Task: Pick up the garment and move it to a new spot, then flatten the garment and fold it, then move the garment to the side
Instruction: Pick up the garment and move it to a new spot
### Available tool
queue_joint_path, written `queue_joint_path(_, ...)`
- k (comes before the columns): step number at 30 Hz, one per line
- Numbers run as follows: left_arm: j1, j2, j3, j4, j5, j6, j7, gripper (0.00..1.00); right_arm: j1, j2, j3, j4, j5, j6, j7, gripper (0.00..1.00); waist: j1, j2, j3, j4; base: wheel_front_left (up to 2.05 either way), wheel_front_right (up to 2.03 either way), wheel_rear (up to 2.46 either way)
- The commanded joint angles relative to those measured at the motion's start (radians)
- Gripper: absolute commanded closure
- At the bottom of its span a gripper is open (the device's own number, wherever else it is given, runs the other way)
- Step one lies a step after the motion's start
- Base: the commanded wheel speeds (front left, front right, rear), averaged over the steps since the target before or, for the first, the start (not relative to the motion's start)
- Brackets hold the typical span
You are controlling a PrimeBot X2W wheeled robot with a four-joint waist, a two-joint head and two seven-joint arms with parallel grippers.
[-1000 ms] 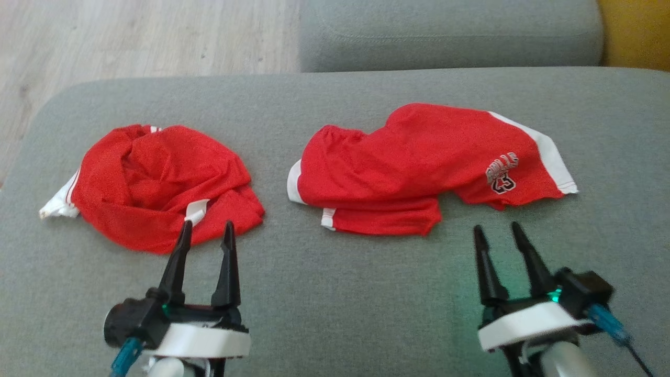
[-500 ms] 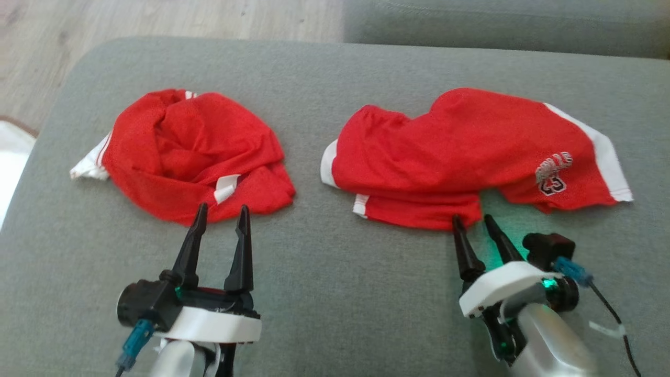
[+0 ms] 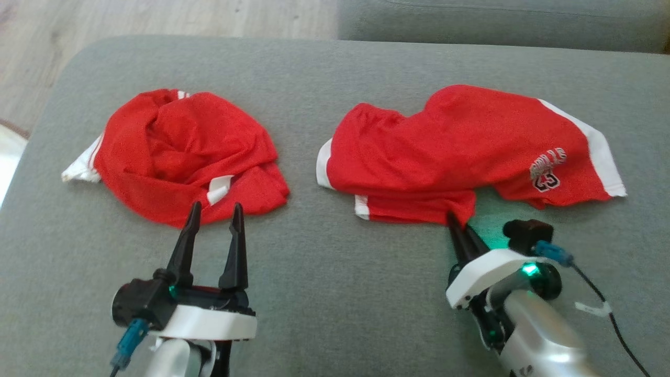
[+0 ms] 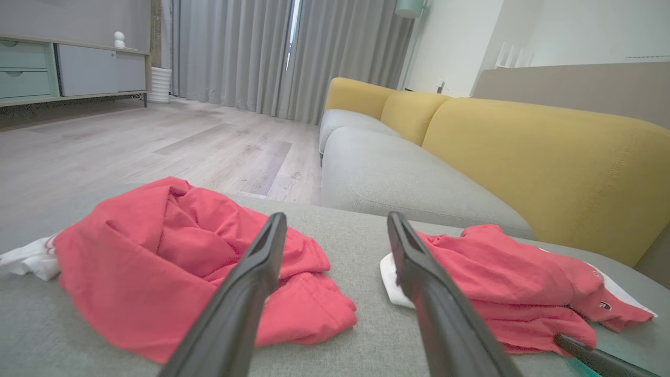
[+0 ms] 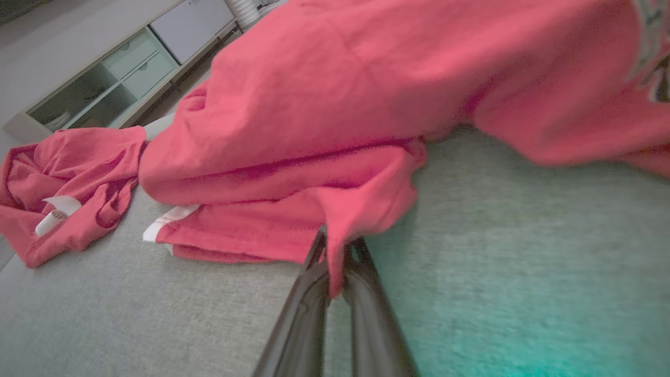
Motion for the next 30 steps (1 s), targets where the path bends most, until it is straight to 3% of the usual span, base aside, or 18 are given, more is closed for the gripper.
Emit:
queue_joint_path(1,-0.039,-0.001,0.042,-0.031,-0.001,0.003,-0.009,0.0,-0.011,0.01,-0.011,-0.011,-0.006,0.008,-0.012,1.0,0.0,-0.0001,-0.011,-0.021,0.0,0.0,0.0)
queue_joint_path(8,-0.024,-0.001,0.059,-0.04,-0.012,0.006,-0.01,0.0,0.058,-0.013,-0.256,-0.146,-0.17,0.008,-0.013,1.0,0.0,-0.0001,-0.048,-0.094,0.0,0.0,0.0)
queue_joint_path(17,-0.014,-0.001,0.054,-0.05,-0.029,0.013,-0.01,0.0,0.131,-0.151,-0.496,-0.271,-0.361,0.008,0.029,1.0,0.0,-0.0001,-0.076,-0.144,0.0,0.0,0.0)
queue_joint_path(20,-0.011,-0.001,0.047,-0.054,-0.039,0.018,-0.01,0.0,0.119,-0.169,-0.558,-0.299,-0.4,0.008,0.071,1.0,0.0,-0.0001,-0.075,-0.148,0.0,0.0,0.0)
queue_joint_path(21,-0.009,-0.001,0.044,-0.055,-0.041,0.02,-0.01,0.0,0.115,-0.17,-0.57,-0.306,-0.416,0.008,0.086,0.06,0.0,-0.0001,-0.075,-0.148,0.0,0.0,0.0)
queue_joint_path(22,-0.007,-0.001,0.041,-0.055,-0.043,0.022,-0.01,0.0,0.11,-0.17,-0.582,-0.312,-0.433,0.008,0.099,0.0,0.0,-0.0001,-0.076,-0.149,0.0,0.0,0.0)
queue_joint_path(30,-0.001,-0.001,0.043,-0.056,-0.051,0.023,-0.01,0.0,0.116,-0.067,-0.581,-0.456,-0.516,0.008,0.03,0.0,0.0,-0.0001,-0.078,-0.158,0.0,0.0,0.0)
